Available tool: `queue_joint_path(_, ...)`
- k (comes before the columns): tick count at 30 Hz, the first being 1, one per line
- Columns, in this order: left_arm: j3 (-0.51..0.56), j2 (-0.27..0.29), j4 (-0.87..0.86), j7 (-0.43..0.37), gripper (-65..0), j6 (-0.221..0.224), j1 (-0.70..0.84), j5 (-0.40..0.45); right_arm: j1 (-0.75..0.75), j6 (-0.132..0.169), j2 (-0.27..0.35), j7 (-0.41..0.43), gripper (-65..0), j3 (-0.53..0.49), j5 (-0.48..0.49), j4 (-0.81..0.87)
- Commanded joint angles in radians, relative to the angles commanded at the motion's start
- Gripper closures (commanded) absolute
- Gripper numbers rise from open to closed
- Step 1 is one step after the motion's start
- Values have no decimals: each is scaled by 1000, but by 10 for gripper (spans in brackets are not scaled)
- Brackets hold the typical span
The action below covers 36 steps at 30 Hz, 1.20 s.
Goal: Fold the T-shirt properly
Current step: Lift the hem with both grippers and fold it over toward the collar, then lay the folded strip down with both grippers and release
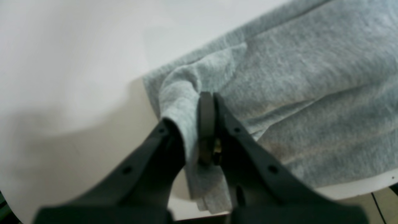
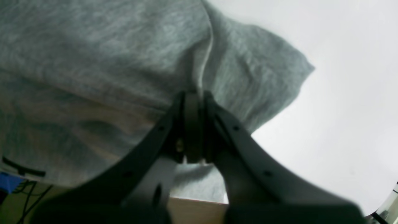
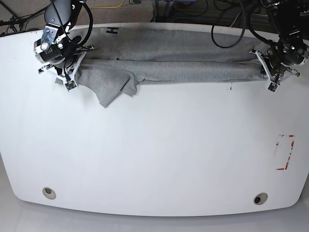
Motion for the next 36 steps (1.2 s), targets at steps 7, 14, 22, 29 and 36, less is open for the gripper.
queue_joint_path(7,58,-32,2,3,-385,0,3,-3,-8,0,-6,5,-327,0,6,6)
queue_joint_path(14,84,-43,38,17,-458,0,-3,-8,26,0,-21,6,-575,5,41,17)
queue_joint_path(22,81,-34,138,87,-458,0,-23,-60,74,0,-29,5,-517,127,288,15)
queue_joint_path(29,52,-34,132,92,-457,0,-25,-150,77,0,-34,5,-439,129,373,12)
queue_joint_path(36,29,-21,9,91,-318,0,-20,-147,41,0,-46,21,-197,130,371,-71)
